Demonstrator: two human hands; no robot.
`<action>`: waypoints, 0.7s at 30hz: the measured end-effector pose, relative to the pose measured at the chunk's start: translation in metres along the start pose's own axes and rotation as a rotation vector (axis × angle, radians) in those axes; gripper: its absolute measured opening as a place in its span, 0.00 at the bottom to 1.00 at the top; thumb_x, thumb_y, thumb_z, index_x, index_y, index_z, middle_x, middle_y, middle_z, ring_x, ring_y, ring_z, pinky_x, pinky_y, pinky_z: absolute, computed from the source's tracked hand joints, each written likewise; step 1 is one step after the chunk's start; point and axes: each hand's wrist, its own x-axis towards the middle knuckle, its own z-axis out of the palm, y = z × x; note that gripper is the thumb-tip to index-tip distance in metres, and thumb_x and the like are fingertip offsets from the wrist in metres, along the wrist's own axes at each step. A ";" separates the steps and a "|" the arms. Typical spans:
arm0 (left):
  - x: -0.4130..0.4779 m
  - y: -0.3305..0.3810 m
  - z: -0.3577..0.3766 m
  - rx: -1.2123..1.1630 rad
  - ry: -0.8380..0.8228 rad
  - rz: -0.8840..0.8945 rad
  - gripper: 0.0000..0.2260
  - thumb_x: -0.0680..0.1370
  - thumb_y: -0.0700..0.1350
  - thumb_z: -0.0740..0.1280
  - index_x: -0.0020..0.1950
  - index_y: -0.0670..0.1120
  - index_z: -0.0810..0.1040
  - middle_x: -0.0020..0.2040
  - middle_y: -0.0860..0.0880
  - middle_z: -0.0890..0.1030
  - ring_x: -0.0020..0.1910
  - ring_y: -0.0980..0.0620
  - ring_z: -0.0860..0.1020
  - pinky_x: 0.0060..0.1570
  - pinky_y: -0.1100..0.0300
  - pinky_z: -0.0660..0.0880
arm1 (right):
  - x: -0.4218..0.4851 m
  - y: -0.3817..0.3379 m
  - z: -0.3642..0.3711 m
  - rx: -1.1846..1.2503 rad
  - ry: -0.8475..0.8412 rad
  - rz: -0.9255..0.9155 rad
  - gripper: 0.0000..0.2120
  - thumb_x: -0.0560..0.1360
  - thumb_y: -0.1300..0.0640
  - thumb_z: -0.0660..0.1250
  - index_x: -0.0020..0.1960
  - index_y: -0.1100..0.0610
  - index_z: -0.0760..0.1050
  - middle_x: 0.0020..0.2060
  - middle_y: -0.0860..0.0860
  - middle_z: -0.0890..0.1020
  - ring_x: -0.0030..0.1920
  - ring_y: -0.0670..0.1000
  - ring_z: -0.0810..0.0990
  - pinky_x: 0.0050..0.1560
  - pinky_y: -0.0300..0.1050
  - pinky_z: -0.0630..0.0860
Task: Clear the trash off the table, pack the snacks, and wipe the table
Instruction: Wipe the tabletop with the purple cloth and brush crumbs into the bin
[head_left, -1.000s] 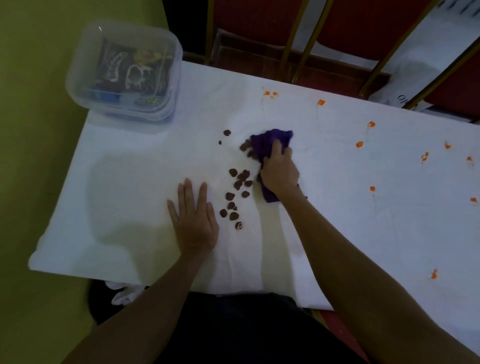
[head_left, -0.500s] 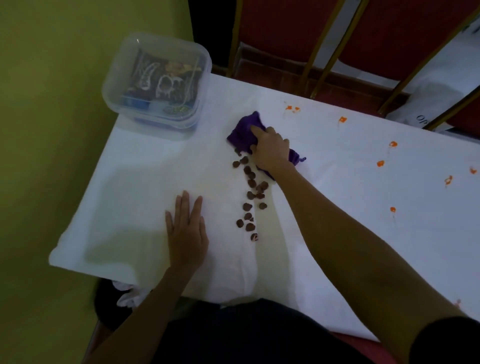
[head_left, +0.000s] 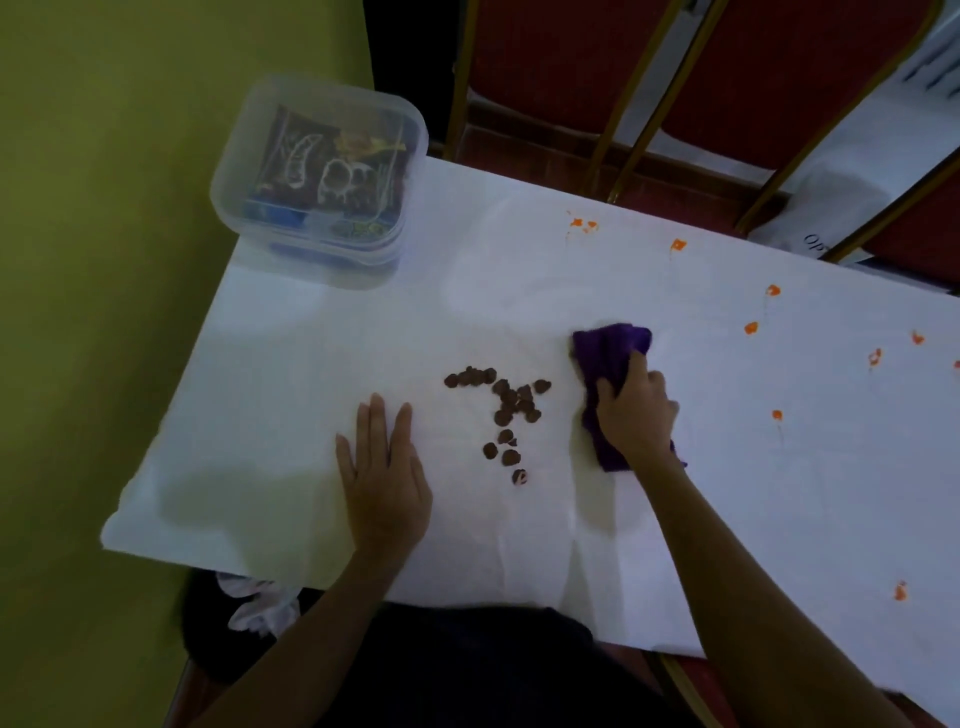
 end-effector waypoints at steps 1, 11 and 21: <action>0.000 0.000 0.000 -0.002 0.003 0.002 0.22 0.83 0.43 0.56 0.78 0.47 0.63 0.80 0.42 0.57 0.80 0.45 0.52 0.76 0.39 0.52 | -0.006 -0.003 0.006 0.023 0.015 0.027 0.20 0.81 0.52 0.60 0.70 0.57 0.63 0.55 0.60 0.76 0.53 0.63 0.76 0.61 0.61 0.68; 0.003 -0.007 0.001 0.041 -0.050 0.040 0.22 0.84 0.46 0.55 0.78 0.47 0.63 0.80 0.42 0.57 0.80 0.45 0.52 0.77 0.39 0.52 | -0.062 -0.120 0.062 0.068 -0.107 -0.330 0.17 0.82 0.53 0.59 0.69 0.56 0.64 0.57 0.57 0.77 0.48 0.55 0.78 0.56 0.52 0.75; 0.002 -0.016 -0.003 -0.005 -0.059 0.068 0.23 0.84 0.47 0.53 0.78 0.42 0.62 0.80 0.43 0.57 0.80 0.47 0.52 0.77 0.42 0.53 | -0.030 -0.082 0.005 0.518 -0.255 -0.075 0.10 0.78 0.50 0.64 0.55 0.54 0.71 0.44 0.51 0.80 0.41 0.50 0.79 0.36 0.41 0.71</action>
